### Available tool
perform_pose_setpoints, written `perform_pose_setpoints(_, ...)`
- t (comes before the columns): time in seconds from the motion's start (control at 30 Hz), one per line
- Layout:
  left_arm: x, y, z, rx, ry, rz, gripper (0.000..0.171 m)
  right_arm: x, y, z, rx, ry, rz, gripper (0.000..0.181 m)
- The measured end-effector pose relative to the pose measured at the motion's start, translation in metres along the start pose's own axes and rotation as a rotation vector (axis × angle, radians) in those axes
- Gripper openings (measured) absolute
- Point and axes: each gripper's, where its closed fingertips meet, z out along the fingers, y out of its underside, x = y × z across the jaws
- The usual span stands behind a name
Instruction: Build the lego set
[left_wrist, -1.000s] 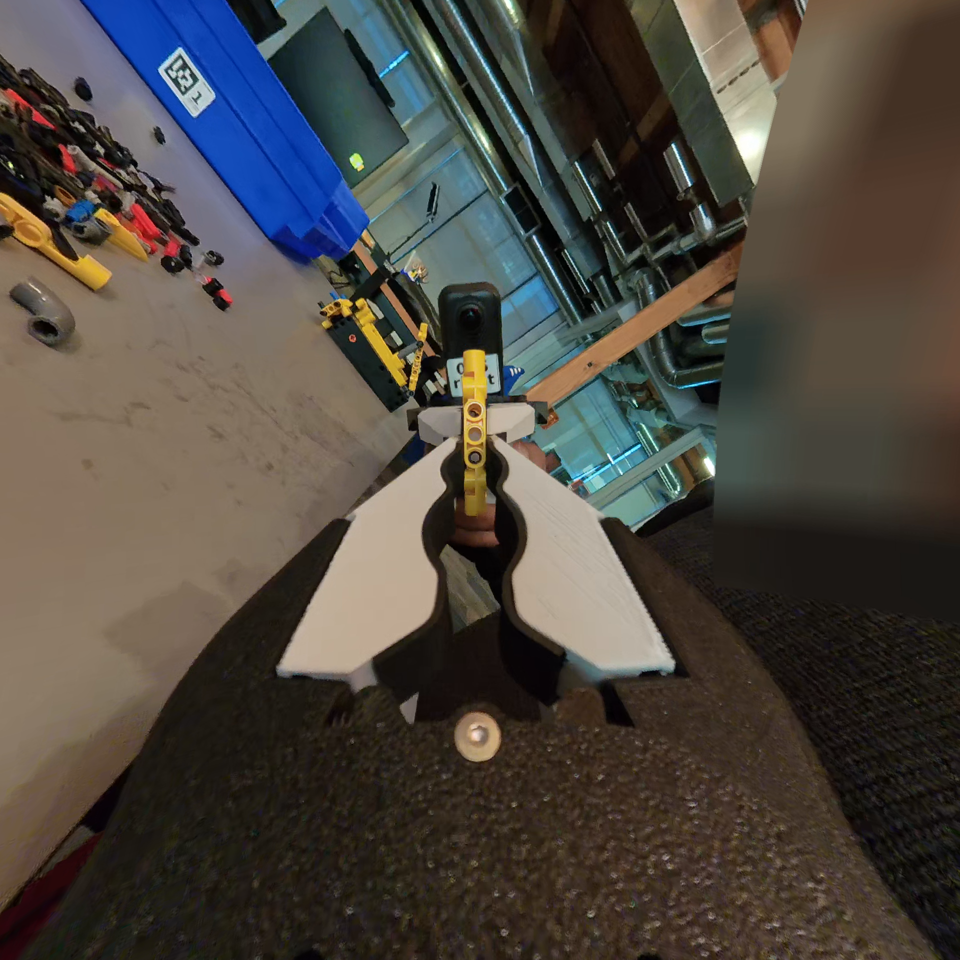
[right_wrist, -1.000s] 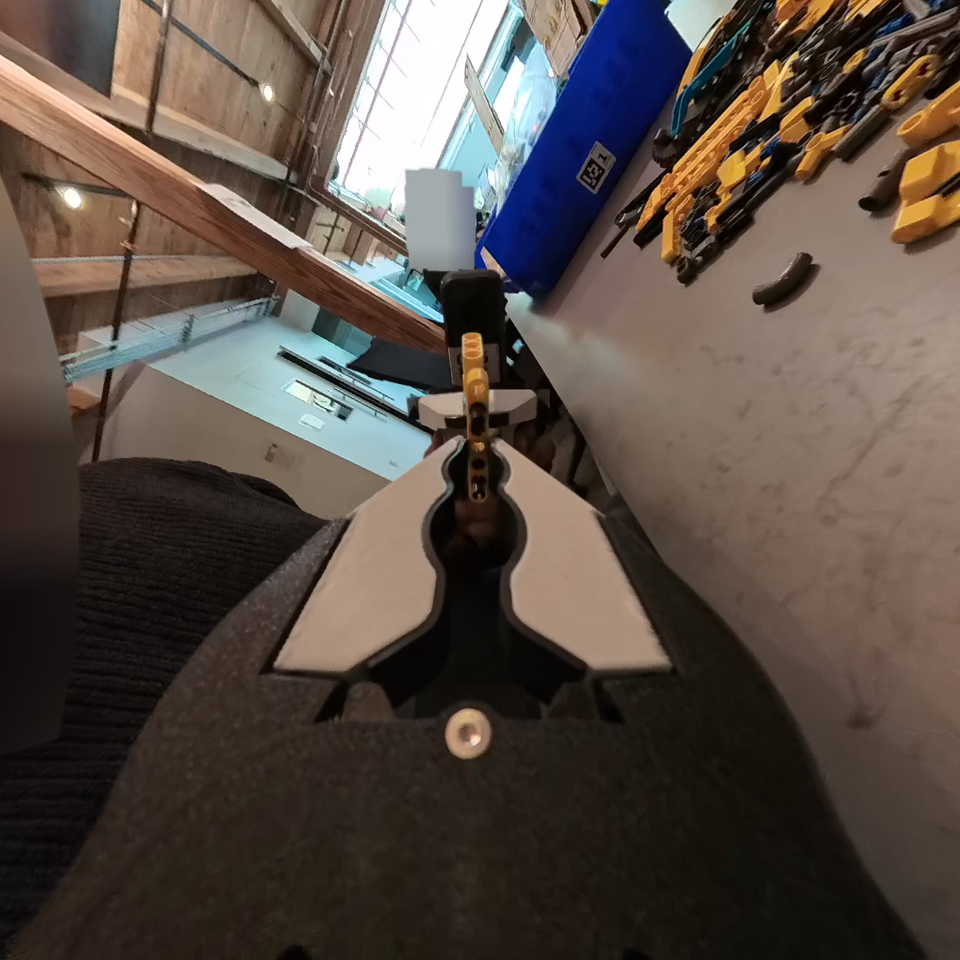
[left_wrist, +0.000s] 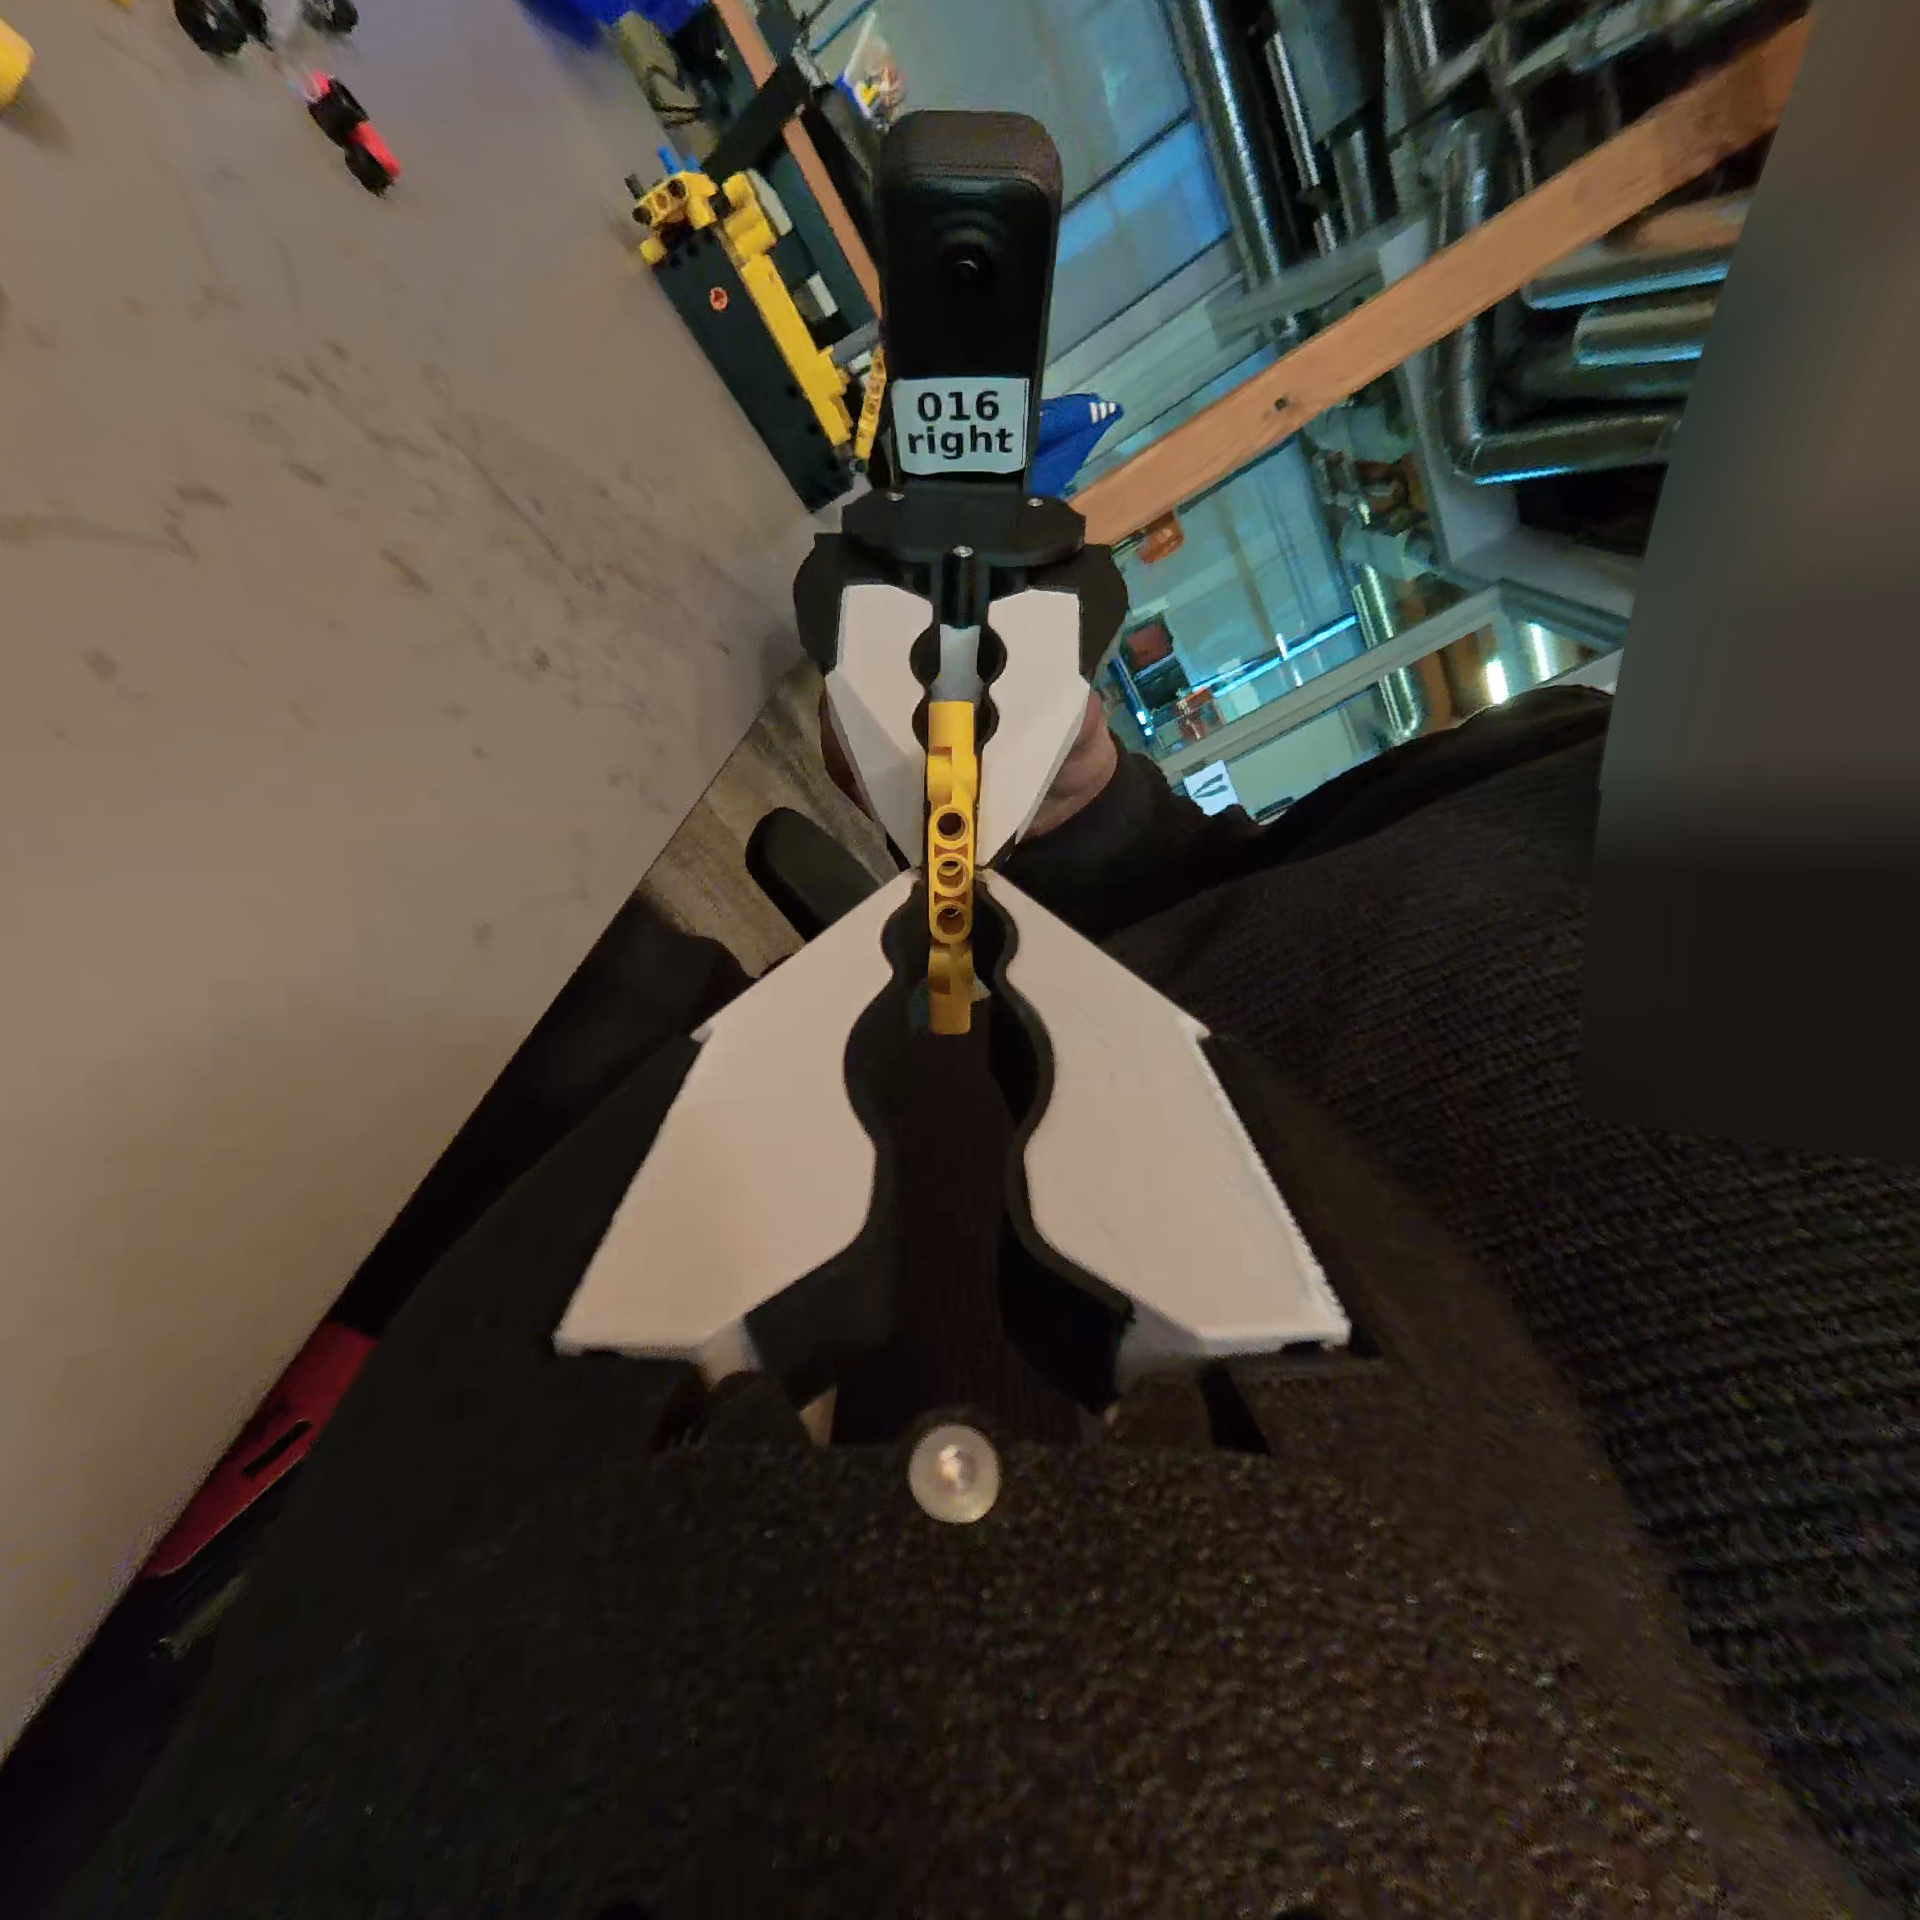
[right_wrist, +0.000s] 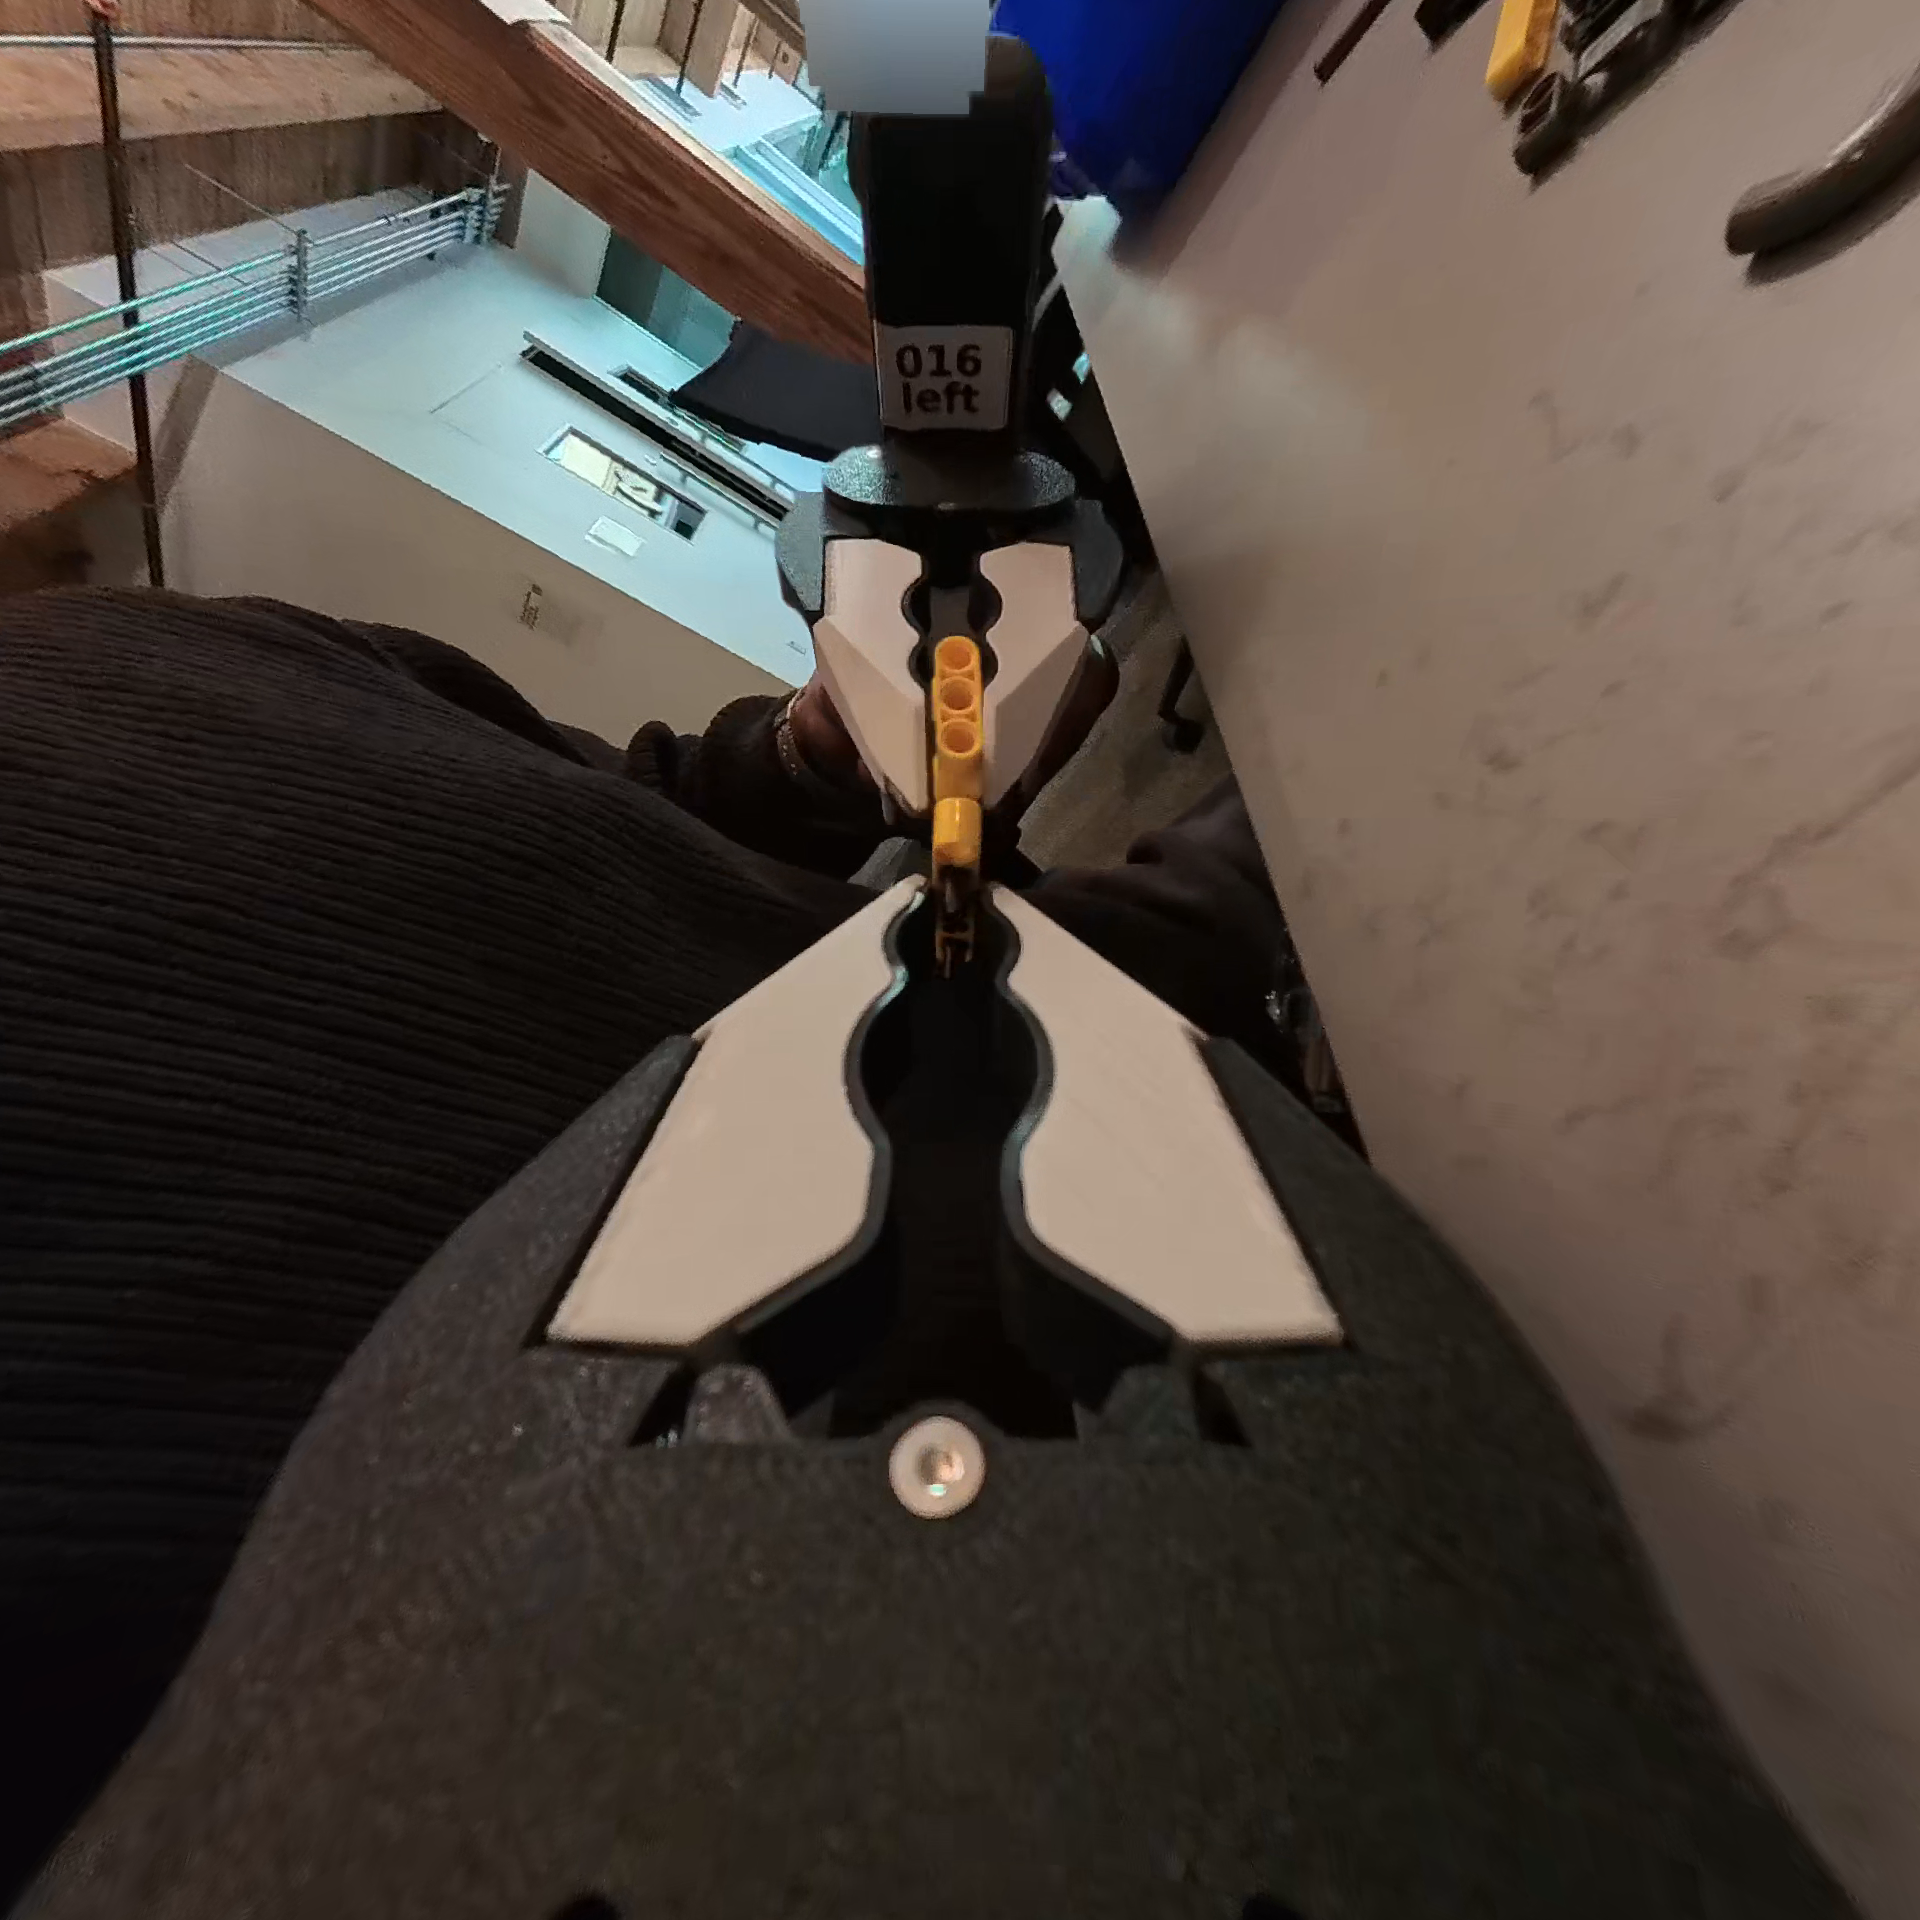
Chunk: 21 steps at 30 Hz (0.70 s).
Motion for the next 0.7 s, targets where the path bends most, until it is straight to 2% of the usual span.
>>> perform_pose_setpoints(0.13, -0.001, -0.001, 0.0, 0.032, 0.054, -0.102, 0.006, 0.0, -0.002, -0.001, 0.086, -0.023, 0.034, 0.005)
perform_pose_setpoints(0.3, -0.002, 0.0, 0.002, 0.068, 0.056, -0.125, 0.006, 0.002, -0.001, -0.003, 0.19, -0.049, 0.084, 0.005)
perform_pose_setpoints(0.7, 0.0, -0.007, 0.004, 0.199, 0.064, -0.147, 0.006, 0.0, -0.01, -0.008, 0.353, 0.006, 0.083, 0.006)
